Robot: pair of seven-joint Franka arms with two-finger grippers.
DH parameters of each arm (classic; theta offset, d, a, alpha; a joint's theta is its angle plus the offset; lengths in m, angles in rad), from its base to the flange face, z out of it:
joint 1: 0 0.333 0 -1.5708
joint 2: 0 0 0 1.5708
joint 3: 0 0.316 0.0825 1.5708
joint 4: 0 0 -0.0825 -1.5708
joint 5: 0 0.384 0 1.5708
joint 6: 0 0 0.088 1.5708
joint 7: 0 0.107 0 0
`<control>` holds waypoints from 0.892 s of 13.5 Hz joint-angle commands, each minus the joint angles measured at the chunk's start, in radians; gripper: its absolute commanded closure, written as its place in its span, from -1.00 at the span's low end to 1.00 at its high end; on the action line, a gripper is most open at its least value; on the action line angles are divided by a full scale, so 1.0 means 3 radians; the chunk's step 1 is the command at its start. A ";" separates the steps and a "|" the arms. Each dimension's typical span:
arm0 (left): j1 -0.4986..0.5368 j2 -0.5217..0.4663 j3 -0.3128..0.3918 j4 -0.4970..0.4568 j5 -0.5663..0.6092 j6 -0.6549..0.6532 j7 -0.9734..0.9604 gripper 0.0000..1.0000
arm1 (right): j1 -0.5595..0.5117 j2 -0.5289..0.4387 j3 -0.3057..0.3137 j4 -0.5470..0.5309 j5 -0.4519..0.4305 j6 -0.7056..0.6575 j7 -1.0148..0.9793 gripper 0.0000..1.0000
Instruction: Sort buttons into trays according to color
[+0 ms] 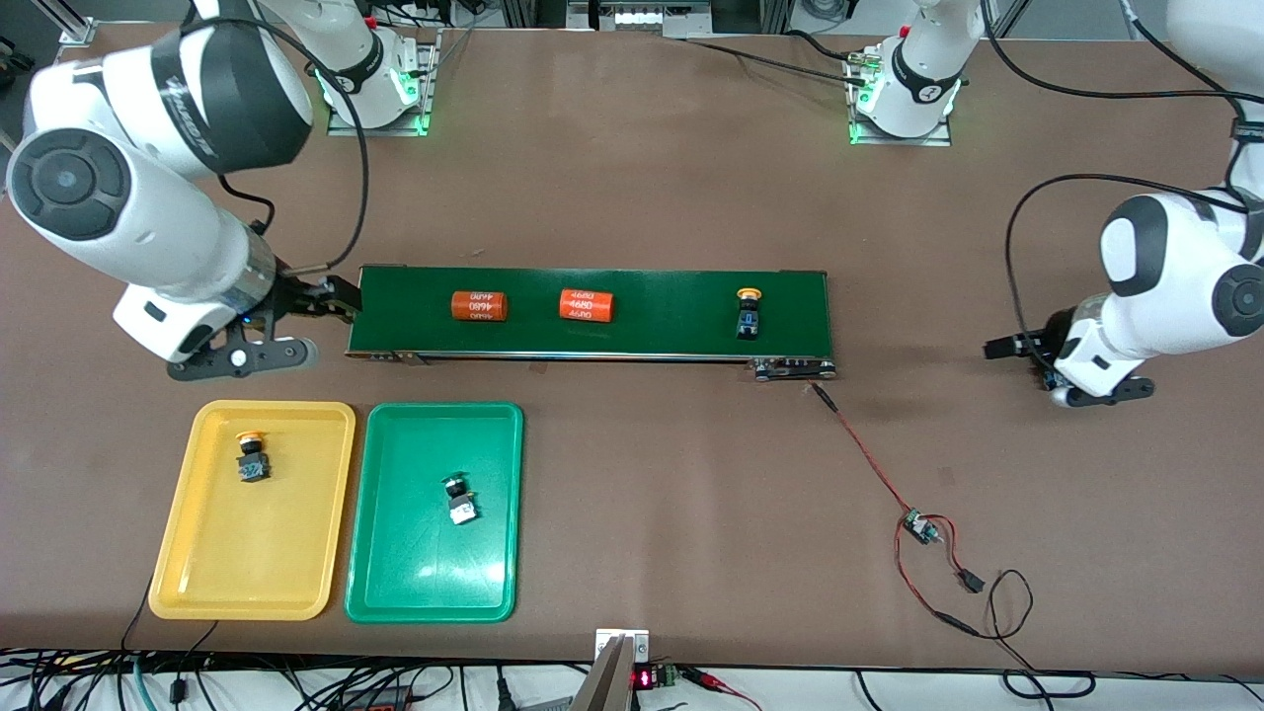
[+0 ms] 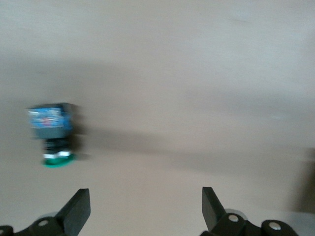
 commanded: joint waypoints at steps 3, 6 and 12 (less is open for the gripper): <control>0.0349 0.0315 -0.0028 0.0096 0.0233 0.0260 0.0091 -1.00 | -0.0108 -0.0128 0.0005 -0.0113 0.0199 -0.0085 0.0071 -1.00; 0.0370 0.0372 -0.0028 0.0096 0.0238 0.0327 0.0097 -1.00 | -0.0134 -0.0133 0.0005 -0.0108 0.0199 -0.0090 0.0076 -1.00; 0.0467 0.0525 -0.0028 0.0224 0.0227 0.0363 0.0280 -1.00 | -0.0144 -0.0133 -0.0030 -0.0092 0.0193 -0.0095 0.0071 -1.00</control>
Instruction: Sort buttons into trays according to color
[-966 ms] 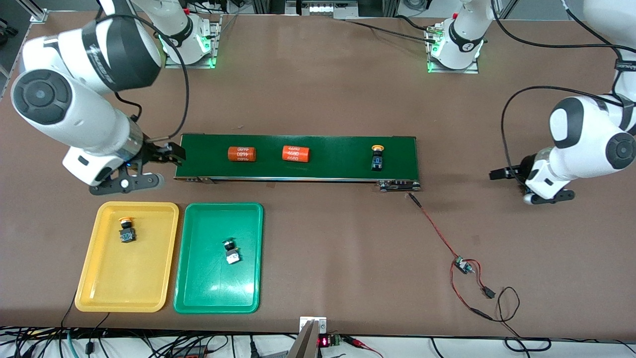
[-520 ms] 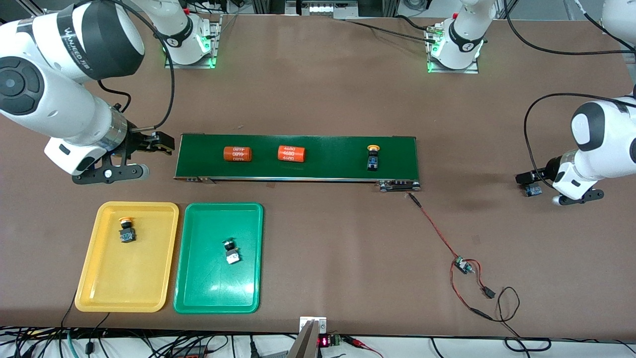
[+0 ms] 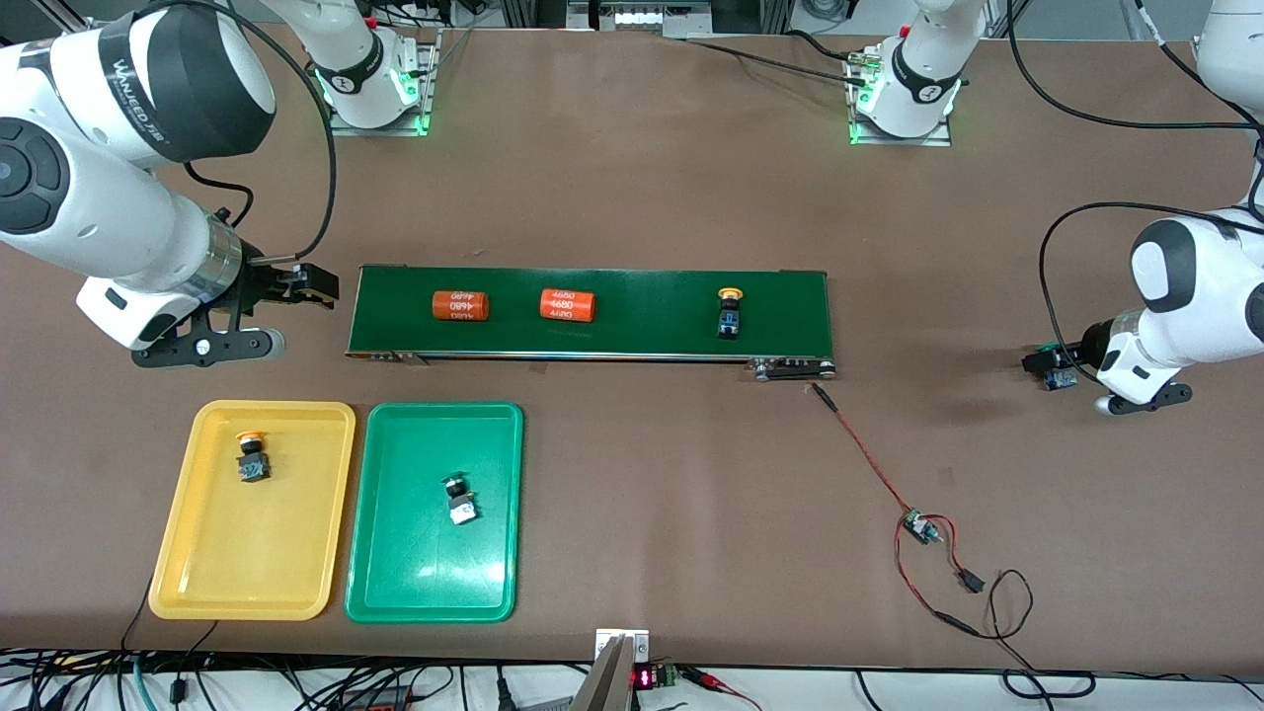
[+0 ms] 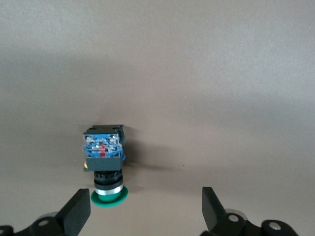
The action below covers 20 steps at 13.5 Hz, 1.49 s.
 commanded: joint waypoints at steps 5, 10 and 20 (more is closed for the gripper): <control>0.0160 0.0185 -0.0035 0.0157 0.0063 -0.0006 0.0379 -1.00 | -0.0020 -0.0075 -0.0029 -0.0056 0.0058 -0.0033 0.0111 -1.00; 0.0237 0.0292 -0.0035 0.0244 0.0063 -0.0001 0.0548 -1.00 | -0.0020 -0.0075 -0.0029 -0.0056 0.0058 -0.0033 0.0143 -1.00; 0.0242 0.0395 -0.0041 0.0274 0.0058 0.0157 0.0793 -1.00 | -0.0015 -0.0075 -0.0024 -0.0061 0.0068 -0.0059 0.0173 -1.00</control>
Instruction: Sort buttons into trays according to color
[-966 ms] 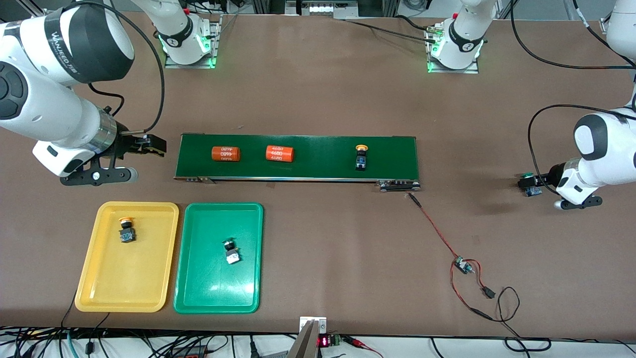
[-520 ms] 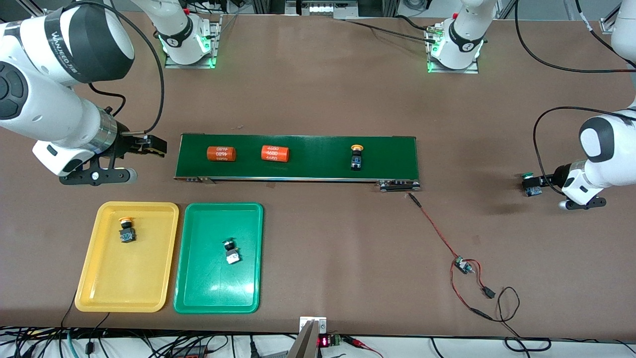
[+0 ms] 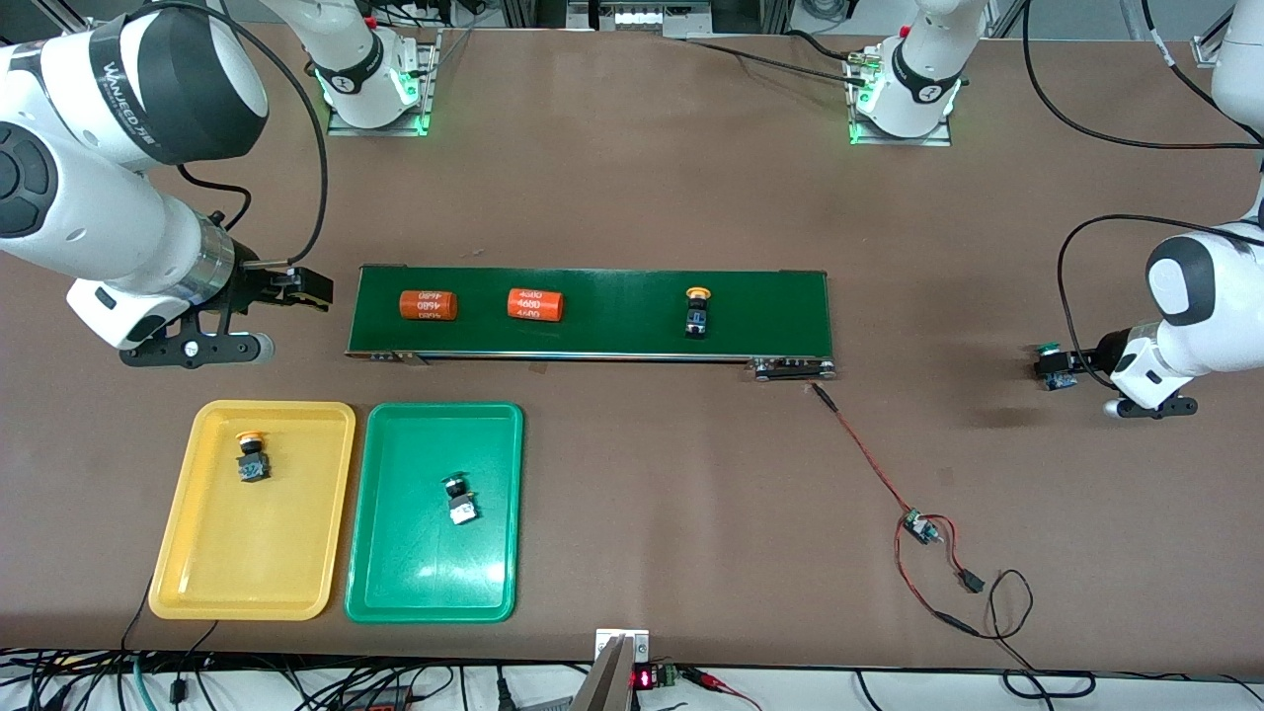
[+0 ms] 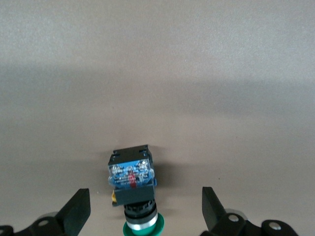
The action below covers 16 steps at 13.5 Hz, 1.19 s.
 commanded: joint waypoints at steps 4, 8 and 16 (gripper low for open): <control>0.0032 0.0117 -0.0032 0.0076 0.0058 0.0304 0.0160 -1.00 | -0.0009 -0.0151 0.0010 -0.0055 0.0151 -0.0039 0.0016 -1.00; 0.0052 0.0102 -0.0037 -0.0011 0.0053 0.0479 0.0247 -1.00 | 0.0068 -0.0259 0.0026 -0.0208 0.0203 0.0021 0.0229 -1.00; 0.0211 0.0046 -0.0047 -0.0078 0.0022 0.0448 0.0620 -1.00 | 0.0477 -0.0827 0.0036 -0.1655 0.0244 0.1576 0.0884 -1.00</control>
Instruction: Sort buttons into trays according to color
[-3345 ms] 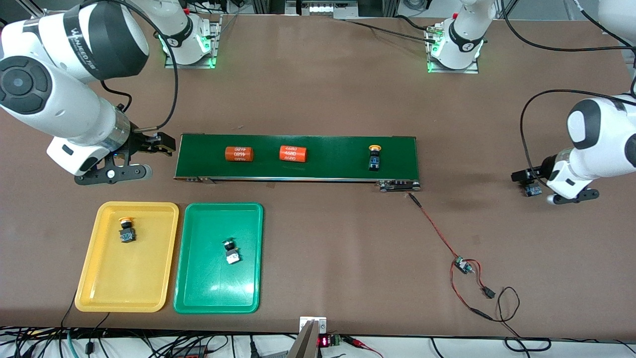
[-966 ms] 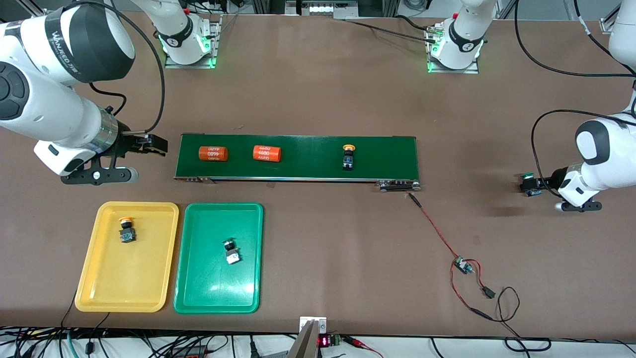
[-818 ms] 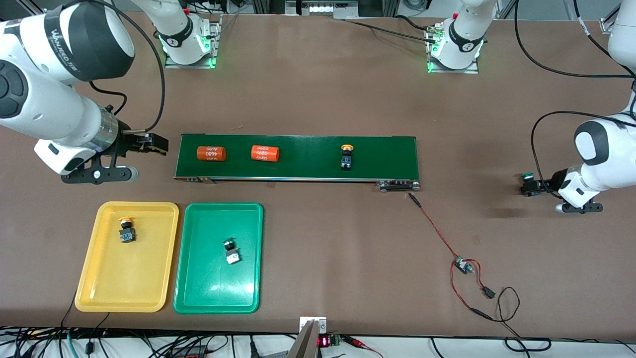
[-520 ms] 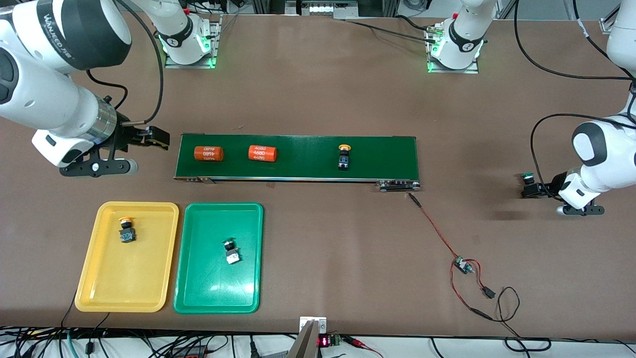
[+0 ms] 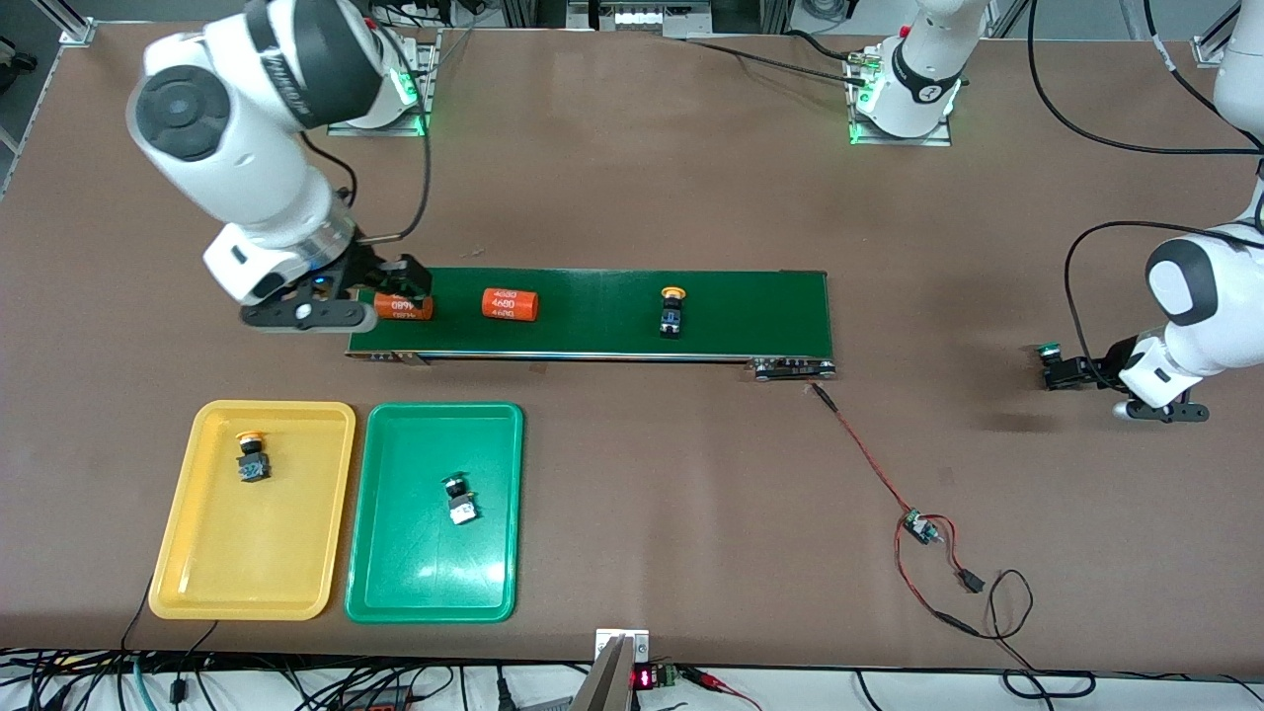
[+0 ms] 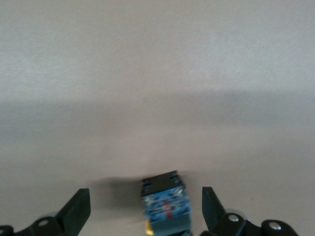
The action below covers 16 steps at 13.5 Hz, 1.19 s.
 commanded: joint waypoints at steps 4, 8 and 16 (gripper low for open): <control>0.0036 -0.0090 -0.0059 -0.0116 0.0022 0.0001 0.0031 -1.00 | 0.0014 -0.0486 0.0152 -0.0743 0.0069 0.0347 0.0346 -1.00; 0.0046 -0.0085 -0.0064 -0.0162 0.0022 0.0047 0.0025 -1.00 | -0.0118 -0.0890 0.0157 -0.1204 0.0064 0.0332 0.0270 -1.00; 0.0031 -0.0207 -0.0059 -0.0479 0.0022 0.0421 0.0041 0.41 | -0.0303 -0.0963 0.0304 -0.1465 0.0289 0.0816 0.0494 -1.00</control>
